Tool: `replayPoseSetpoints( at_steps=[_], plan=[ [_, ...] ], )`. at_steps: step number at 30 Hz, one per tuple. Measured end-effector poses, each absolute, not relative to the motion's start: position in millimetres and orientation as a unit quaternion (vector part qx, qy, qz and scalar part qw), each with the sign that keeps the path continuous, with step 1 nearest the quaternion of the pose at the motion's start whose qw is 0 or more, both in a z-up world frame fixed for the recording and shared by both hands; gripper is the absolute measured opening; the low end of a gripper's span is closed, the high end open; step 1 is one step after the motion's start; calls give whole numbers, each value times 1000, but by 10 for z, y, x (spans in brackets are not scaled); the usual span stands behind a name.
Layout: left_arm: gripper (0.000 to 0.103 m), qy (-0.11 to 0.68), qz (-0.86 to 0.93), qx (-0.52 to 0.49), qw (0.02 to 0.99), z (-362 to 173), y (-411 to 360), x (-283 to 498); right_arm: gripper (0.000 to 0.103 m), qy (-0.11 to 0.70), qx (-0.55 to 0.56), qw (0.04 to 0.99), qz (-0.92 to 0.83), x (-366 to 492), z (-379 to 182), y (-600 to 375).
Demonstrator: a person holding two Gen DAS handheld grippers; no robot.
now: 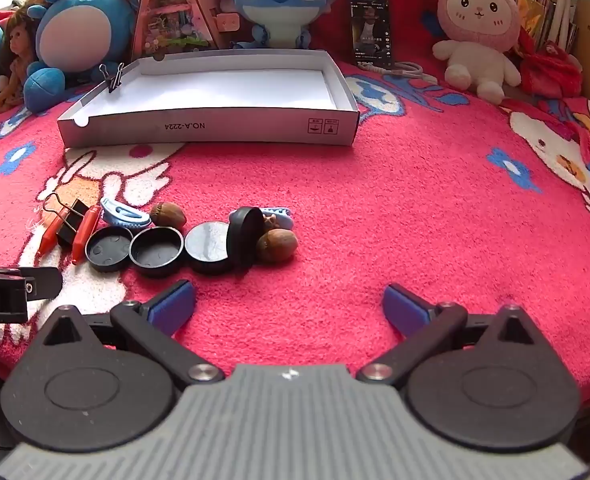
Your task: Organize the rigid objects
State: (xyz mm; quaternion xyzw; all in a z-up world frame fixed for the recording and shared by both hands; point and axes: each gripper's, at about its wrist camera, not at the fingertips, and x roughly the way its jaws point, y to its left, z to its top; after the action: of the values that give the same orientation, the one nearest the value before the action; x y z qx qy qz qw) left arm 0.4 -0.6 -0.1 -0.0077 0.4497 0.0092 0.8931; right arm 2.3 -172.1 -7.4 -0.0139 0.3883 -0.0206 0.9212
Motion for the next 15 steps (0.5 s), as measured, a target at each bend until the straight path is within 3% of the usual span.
replayPoseSetpoints(
  at_steps=[15],
  plan=[
    [103,452,10,-9,892,-15,-17,32,103,389,-10,921,-24,31,-81,-1715]
  ],
)
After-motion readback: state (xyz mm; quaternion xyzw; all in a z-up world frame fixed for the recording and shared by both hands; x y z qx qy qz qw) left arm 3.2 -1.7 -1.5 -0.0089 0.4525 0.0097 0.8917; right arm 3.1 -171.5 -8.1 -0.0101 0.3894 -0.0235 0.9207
